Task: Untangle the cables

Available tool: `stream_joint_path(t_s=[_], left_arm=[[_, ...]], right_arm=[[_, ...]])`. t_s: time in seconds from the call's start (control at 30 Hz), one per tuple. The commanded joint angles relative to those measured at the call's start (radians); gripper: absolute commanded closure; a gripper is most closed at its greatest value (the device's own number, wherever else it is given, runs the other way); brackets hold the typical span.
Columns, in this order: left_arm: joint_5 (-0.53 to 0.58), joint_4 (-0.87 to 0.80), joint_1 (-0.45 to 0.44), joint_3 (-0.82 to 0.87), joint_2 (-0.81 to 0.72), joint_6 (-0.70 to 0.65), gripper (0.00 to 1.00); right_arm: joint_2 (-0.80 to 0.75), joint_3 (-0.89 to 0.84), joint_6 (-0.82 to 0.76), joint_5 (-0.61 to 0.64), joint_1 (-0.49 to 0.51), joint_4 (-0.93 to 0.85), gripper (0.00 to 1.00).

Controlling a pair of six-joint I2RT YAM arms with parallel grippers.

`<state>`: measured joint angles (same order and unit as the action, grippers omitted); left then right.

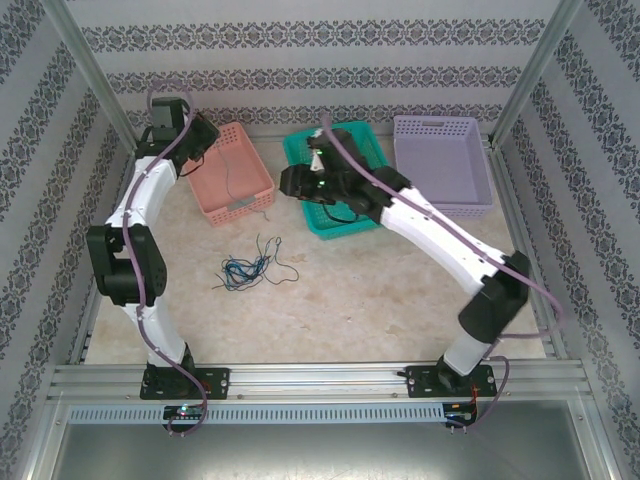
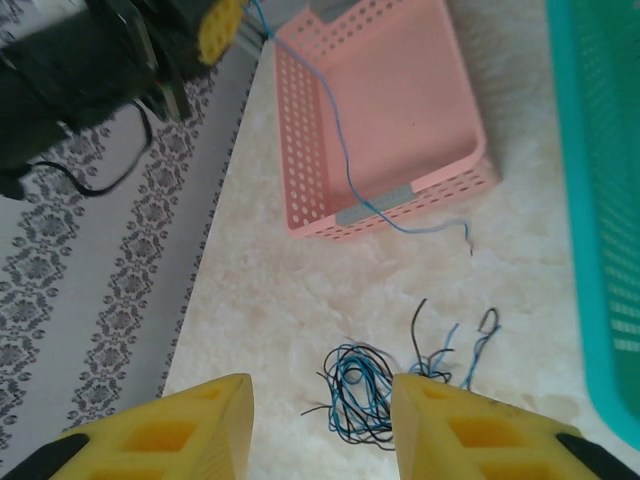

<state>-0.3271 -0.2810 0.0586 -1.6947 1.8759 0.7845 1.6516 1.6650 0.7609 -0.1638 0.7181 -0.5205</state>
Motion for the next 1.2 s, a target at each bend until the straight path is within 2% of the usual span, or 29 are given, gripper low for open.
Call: stream_joint_path(t_s=[0.0,0.07,0.23,0.37,0.5,0.77,1.07,1.13,1.17], left_arm=[[0.029,0.041,-0.004,-0.033,0.004,-0.052,1.0],[0.064,-0.063,-0.009,-0.104,0.072,-0.063,1.0],[0.028,-0.304,-0.046,-0.245,0.267,-0.117,1.0],[0.016,-0.385,-0.098,-0.231,0.311,-0.131,1.0],[0.039,-0.403,-0.126,-0.15,0.274,-0.118,1.0],[0.014,-0.418,-0.16,0.029,0.17,-0.113,1.0],[-0.055,-0.345,-0.244,0.253,-0.004,0.013,1.0],[-0.026,-0.322,-0.242,0.256,-0.054,0.035,1.0],[-0.012,-0.334,-0.239,0.204,-0.066,0.033,1.0]], right_arm=[[-0.069,-0.106,-0.008,0.009,-0.014,-0.02,0.57],[-0.117,-0.15,-0.001,0.01,-0.025,-0.023,0.56],[-0.182,-0.215,0.008,0.018,-0.035,-0.039,0.56],[-0.23,-0.262,0.017,0.034,-0.039,-0.045,0.56],[-0.267,-0.301,0.021,0.04,-0.049,-0.049,0.56],[-0.278,-0.329,0.026,0.032,-0.06,-0.046,0.56],[-0.272,-0.324,0.028,0.022,-0.06,-0.036,0.56],[-0.274,-0.329,0.026,0.023,-0.059,-0.035,0.55],[-0.274,-0.332,0.026,0.021,-0.058,-0.033,0.56]])
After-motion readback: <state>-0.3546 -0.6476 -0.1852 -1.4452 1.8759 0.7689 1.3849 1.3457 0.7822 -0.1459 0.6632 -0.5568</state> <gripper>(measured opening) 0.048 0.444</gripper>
